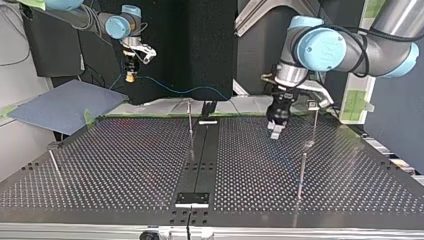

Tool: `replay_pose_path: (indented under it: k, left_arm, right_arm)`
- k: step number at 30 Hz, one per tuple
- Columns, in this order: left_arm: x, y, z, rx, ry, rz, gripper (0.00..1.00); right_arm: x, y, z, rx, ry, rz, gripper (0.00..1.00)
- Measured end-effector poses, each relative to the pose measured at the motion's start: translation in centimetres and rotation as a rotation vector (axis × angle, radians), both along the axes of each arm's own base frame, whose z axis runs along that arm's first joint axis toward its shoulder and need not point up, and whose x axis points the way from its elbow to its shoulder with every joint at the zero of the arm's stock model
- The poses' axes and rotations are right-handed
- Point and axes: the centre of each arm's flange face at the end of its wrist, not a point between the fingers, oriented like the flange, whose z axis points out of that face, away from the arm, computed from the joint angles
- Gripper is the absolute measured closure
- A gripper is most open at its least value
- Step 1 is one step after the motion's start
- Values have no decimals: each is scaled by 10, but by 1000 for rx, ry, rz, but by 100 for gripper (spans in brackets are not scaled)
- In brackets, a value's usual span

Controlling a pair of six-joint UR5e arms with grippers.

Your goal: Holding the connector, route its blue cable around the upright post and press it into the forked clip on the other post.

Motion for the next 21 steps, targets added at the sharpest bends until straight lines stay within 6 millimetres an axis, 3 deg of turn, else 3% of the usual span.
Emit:
replay_pose_path:
  k: [9,21]
  left_arm:
    - [9,-1,6,61,-91,13,0]
    - [30,-6,-13,155,-149,60,0]
  right_arm:
    - [0,0,0,1,-2,7,100]
    - [-1,-1,0,0,-3,10,100]
